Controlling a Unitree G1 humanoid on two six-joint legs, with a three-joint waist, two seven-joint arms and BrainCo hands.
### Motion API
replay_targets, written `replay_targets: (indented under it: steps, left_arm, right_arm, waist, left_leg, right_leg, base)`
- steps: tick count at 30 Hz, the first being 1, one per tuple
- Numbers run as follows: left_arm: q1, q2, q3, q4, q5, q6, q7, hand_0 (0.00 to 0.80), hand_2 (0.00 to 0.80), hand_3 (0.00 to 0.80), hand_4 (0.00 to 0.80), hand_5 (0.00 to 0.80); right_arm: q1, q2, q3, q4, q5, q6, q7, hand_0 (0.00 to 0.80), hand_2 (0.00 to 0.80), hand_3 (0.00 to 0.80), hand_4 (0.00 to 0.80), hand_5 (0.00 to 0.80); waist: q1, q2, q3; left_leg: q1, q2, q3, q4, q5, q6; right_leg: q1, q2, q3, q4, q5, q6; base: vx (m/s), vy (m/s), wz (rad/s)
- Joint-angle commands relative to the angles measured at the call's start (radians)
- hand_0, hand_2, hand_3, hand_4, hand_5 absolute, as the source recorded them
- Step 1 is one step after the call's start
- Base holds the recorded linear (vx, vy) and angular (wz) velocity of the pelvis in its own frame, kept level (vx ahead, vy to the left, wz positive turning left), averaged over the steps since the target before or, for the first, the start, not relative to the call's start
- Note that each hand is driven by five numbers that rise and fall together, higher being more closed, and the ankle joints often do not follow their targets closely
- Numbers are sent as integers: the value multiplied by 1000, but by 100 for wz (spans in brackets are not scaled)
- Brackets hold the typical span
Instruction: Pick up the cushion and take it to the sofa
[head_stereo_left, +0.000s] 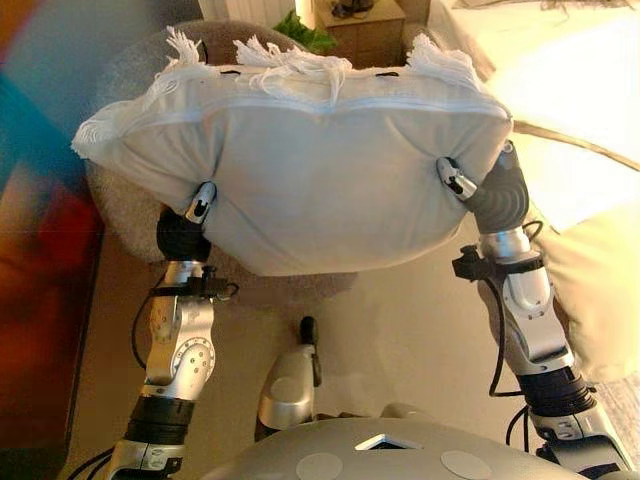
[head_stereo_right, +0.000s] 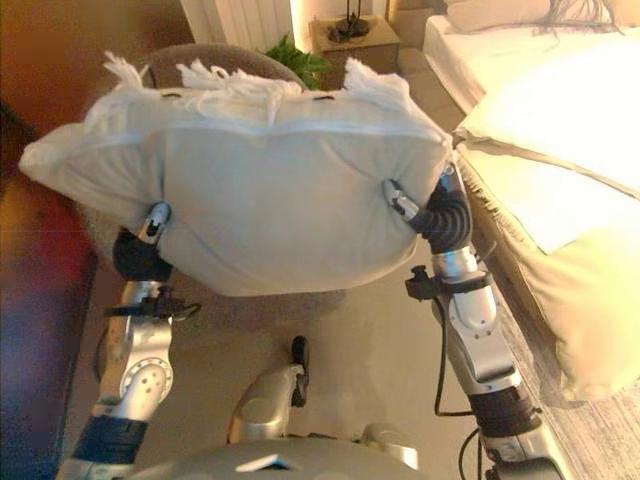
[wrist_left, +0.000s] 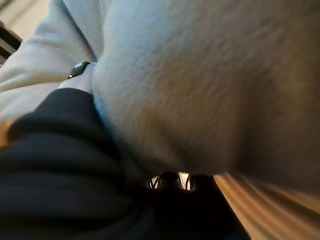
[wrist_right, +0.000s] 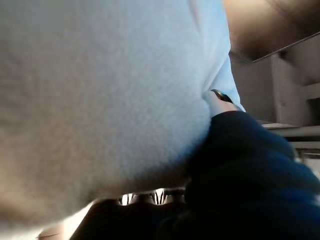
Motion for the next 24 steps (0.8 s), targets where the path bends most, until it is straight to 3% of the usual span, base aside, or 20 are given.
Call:
replay_targets:
  steps: [1, 2, 4, 6, 7, 9, 10, 11, 12, 14, 16, 18, 19, 20, 21, 24]
  left_arm:
    - [-46, 7, -53, -171, 6, -78, -47, 800, 800, 800, 800, 800]
    - [-51, 11, -53, -175, 28, -84, -40, 800, 800, 800, 800, 800]
    - [-56, 20, -50, -181, 22, -69, -34, 800, 800, 800, 800, 800]
    - [-66, 24, -52, -185, 9, -36, -63, 800, 800, 800, 800, 800]
    - [-72, 29, -56, -183, 15, -16, -82, 800, 800, 800, 800, 800]
    - [-87, 36, -62, -171, 17, 7, -77, 800, 800, 800, 800, 800]
    - [-91, 36, -64, -167, 20, 7, -74, 800, 800, 800, 800, 800]
    - [-105, 40, -63, -148, 16, 4, -76, 800, 800, 800, 800, 800]
    - [-114, 42, -64, -136, 9, -1, -81, 800, 800, 800, 800, 800]
    - [-127, 42, -56, -137, 1, 2, -93, 800, 800, 800, 800, 800]
    - [-129, 48, -64, -146, -7, 12, -90, 800, 800, 800, 800, 800]
    - [-140, 53, -81, -153, -22, 17, -75, 800, 800, 800, 800, 800]
    - [-149, 54, -86, -153, -25, 18, -70, 800, 800, 800, 800, 800]
    - [-159, 54, -91, -140, -31, 16, -75, 800, 800, 800, 800, 800]
    - [-160, 45, -97, -127, -34, 13, -68, 800, 800, 800, 800, 800]
    - [-127, 17, -92, -129, -33, 38, -45, 800, 800, 800, 800, 800]
  right_arm:
    - [-18, -24, 9, -114, 11, -59, 64, 800, 800, 800, 800, 800]
    - [-25, -25, 13, -105, 6, -72, 55, 800, 800, 800, 800, 800]
    - [-31, -35, -1, -100, 20, -74, 29, 800, 800, 800, 800, 800]
    - [-26, -29, -4, -112, 2, -69, -15, 800, 800, 800, 800, 800]
    - [-15, -19, -4, -122, -22, -68, -47, 800, 800, 800, 800, 800]
    - [-10, 6, 10, -117, -42, -66, -79, 800, 800, 800, 800, 800]
    - [-7, 9, 11, -116, -41, -66, -82, 800, 800, 800, 800, 800]
    - [-5, 22, 17, -110, -47, -68, -87, 800, 800, 800, 800, 800]
    - [-4, 25, 20, -104, -50, -69, -87, 800, 800, 800, 800, 800]
    - [-14, 25, 20, -95, -56, -74, -90, 800, 800, 800, 800, 800]
    - [-13, 15, 14, -87, -53, -81, -98, 800, 800, 800, 800, 800]
    - [-47, 2, 13, -61, -48, -73, -117, 800, 800, 800, 800, 800]
    - [-70, 2, 15, -43, -48, -72, -120, 800, 800, 800, 800, 800]
    - [-95, -3, 8, -13, -40, -73, -113, 800, 800, 800, 800, 800]
    - [-112, -8, 4, 9, -34, -62, -107, 800, 800, 800, 800, 800]
    - [-99, -22, -7, 7, -22, -22, -92, 800, 800, 800, 800, 800]
  waist:
    - [4, 0, -87]
    - [16, -16, -93]
    - [28, -37, -103]
    - [34, -58, -122]
    - [31, -51, -136]
    - [6, -56, -138]
    - [-3, -66, -135]
    - [-23, -54, -135]
    - [-40, -61, -128]
    - [-88, -45, -99]
    - [-132, -44, -68]
    - [-157, -53, -47]
    - [-157, -55, -42]
    - [-142, -59, -49]
    - [-133, -69, -57]
    - [-113, -84, -74]
  left_leg:
    - [-25, 94, -30, -284, 205, -147]
    - [-27, 73, -43, -267, 186, -127]
    - [-34, 32, -72, -199, 128, -83]
    - [-37, -12, -111, -153, 87, -46]
    - [-36, -22, -145, -127, 66, -26]
    - [-9, -56, -191, -125, 46, -15]
    - [1, -73, -195, -125, 38, -14]
    - [24, -69, -201, -141, 44, -14]
    - [52, -89, -210, -151, 34, -14]
    - [149, -88, -254, -198, 21, -27]
    - [221, -89, -325, -222, -7, -36]
    - [272, -80, -371, -220, -61, -42]
    - [279, -70, -380, -211, -78, -44]
    - [272, -55, -381, -192, -86, -55]
    - [264, -49, -384, -157, -84, -74]
    - [239, -30, -346, -55, -45, -111]
  right_leg:
    - [119, -46, -98, 78, 162, 70]
    - [123, -79, -98, 110, 226, 97]
    - [132, -113, -71, 176, 328, 122]
    - [123, -92, -29, 255, 416, 120]
    - [92, -29, 25, 292, 462, 115]
    - [10, 5, 46, 300, 486, 109]
    - [-4, -4, 42, 303, 473, 111]
    - [-68, 10, 33, 258, 483, 110]
    - [-118, -10, 14, 225, 463, 111]
    - [-293, -33, -25, 66, 455, 99]
    - [-342, -47, -17, -82, 458, 95]
    - [-379, -62, 16, -145, 521, 112]
    - [-380, -60, 21, -129, 513, 112]
    - [-339, -59, -4, -142, 463, 106]
    - [-301, -62, -21, -174, 460, 100]
    - [-213, -67, -92, -227, 452, 75]
  base:
    - [519, 213, 21]
    - [563, 201, 30]
    - [631, 159, 21]
    - [661, 74, 42]
    - [607, 8, 68]
    - [543, -24, 86]
    - [423, -45, 79]
    - [435, -58, 67]
    - [507, -87, 64]
    - [506, -166, 66]
    - [461, -252, 92]
    - [332, -283, 144]
    - [209, -260, 135]
    - [192, -245, 128]
    - [225, -233, 132]
    - [215, -152, 110]
